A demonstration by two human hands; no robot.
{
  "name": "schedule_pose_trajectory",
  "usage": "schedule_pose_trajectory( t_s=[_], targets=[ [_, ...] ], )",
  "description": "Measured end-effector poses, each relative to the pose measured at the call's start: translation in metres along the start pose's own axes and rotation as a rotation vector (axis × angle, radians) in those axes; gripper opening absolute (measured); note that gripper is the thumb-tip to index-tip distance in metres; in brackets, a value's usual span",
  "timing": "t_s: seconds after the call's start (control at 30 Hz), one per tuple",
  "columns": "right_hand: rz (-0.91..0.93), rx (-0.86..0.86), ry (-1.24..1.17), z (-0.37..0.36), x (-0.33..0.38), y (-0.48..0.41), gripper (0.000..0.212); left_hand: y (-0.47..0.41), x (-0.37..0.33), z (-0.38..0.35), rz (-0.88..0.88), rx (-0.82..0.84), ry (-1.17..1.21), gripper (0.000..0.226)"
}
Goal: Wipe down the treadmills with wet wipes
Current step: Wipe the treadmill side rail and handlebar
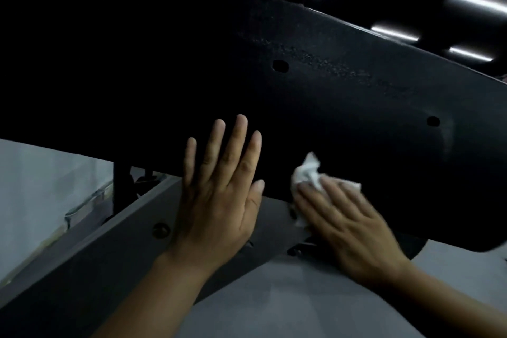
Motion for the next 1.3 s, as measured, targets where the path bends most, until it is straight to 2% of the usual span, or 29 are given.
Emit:
schedule_pose_trajectory(
  t_s=[0.07,0.13,0.17,0.2,0.3,0.33,0.4,0.5,0.53,0.6,0.67,0.7,0.77,0.87,0.93,1.03,1.07,1.1,1.2,1.23,1.3],
  targets=[
    [-0.176,-0.041,-0.042,0.012,-0.023,-0.006,0.068,-0.001,-0.002,-0.003,0.018,-0.009,-0.020,0.062],
    [-0.431,-0.163,-0.141,0.019,-0.026,-0.033,0.059,-0.005,-0.011,-0.010,0.027,-0.019,-0.025,0.064],
    [-0.498,-0.206,-0.187,0.018,-0.019,-0.042,0.057,-0.007,-0.018,-0.013,0.024,-0.025,-0.020,0.064],
    [-0.479,-0.215,-0.205,0.012,-0.010,-0.041,0.056,-0.008,-0.024,-0.016,0.019,-0.029,-0.014,0.065],
    [-0.167,-0.074,-0.112,-0.010,-0.007,0.008,0.062,-0.007,-0.043,-0.024,-0.024,-0.011,-0.020,0.066],
    [-0.132,-0.040,-0.070,-0.009,-0.020,0.028,0.066,-0.007,-0.048,-0.026,-0.034,-0.005,-0.022,0.066],
    [-0.229,-0.041,-0.056,-0.001,-0.046,0.044,0.069,-0.012,-0.059,-0.031,-0.047,0.002,-0.019,0.065],
    [-0.551,-0.184,-0.194,0.011,-0.056,0.016,0.061,-0.032,-0.082,-0.040,-0.120,0.016,-0.037,0.066],
    [-0.580,-0.213,-0.226,0.010,-0.050,0.010,0.058,-0.038,-0.088,-0.043,-0.147,0.019,-0.046,0.065],
    [-0.443,-0.189,-0.194,-0.002,-0.039,0.021,0.058,-0.043,-0.091,-0.047,-0.174,0.023,-0.070,0.064],
    [-0.256,-0.072,-0.122,-0.014,-0.042,0.056,0.065,-0.041,-0.087,-0.049,-0.192,0.024,-0.091,0.065],
    [-0.224,-0.038,-0.095,-0.014,-0.049,0.071,0.070,-0.041,-0.087,-0.050,-0.205,0.025,-0.101,0.065],
    [-0.331,-0.047,-0.105,-0.008,-0.062,0.073,0.072,-0.040,-0.087,-0.052,-0.208,0.025,-0.117,0.066],
    [-0.675,-0.236,-0.301,0.006,-0.076,0.031,0.058,-0.050,-0.103,-0.059,-0.229,0.021,-0.144,0.067],
    [-0.676,-0.306,-0.347,0.003,-0.069,0.017,0.054,-0.059,-0.116,-0.063,-0.237,0.013,-0.150,0.065],
    [-0.474,-0.226,-0.255,-0.016,-0.064,0.055,0.056,-0.066,-0.123,-0.068,-0.201,-0.007,-0.145,0.064],
    [-0.461,-0.194,-0.222,-0.018,-0.070,0.071,0.057,-0.068,-0.125,-0.069,-0.196,-0.010,-0.146,0.064],
    [-0.511,-0.175,-0.204,-0.017,-0.079,0.081,0.057,-0.070,-0.129,-0.070,-0.205,-0.010,-0.150,0.064],
    [-0.818,-0.232,-0.277,-0.009,-0.097,0.068,0.061,-0.080,-0.148,-0.079,-0.305,0.004,-0.197,0.064],
    [-0.859,-0.253,-0.328,-0.007,-0.094,0.059,0.063,-0.083,-0.154,-0.083,-0.323,0.007,-0.212,0.064],
    [-0.768,-0.246,-0.354,-0.012,-0.080,0.056,0.062,-0.085,-0.158,-0.089,-0.333,0.000,-0.228,0.065]
  ],
)
Point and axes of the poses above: each hand's wrist, its own y-axis away from the middle knuckle, its own z-axis out of the back of the hand, x = y × z, the point moved 2 cm from there along -y, towards the middle knuckle, and after that the axes turned 8 degrees about -z, right-handed, at the moved point
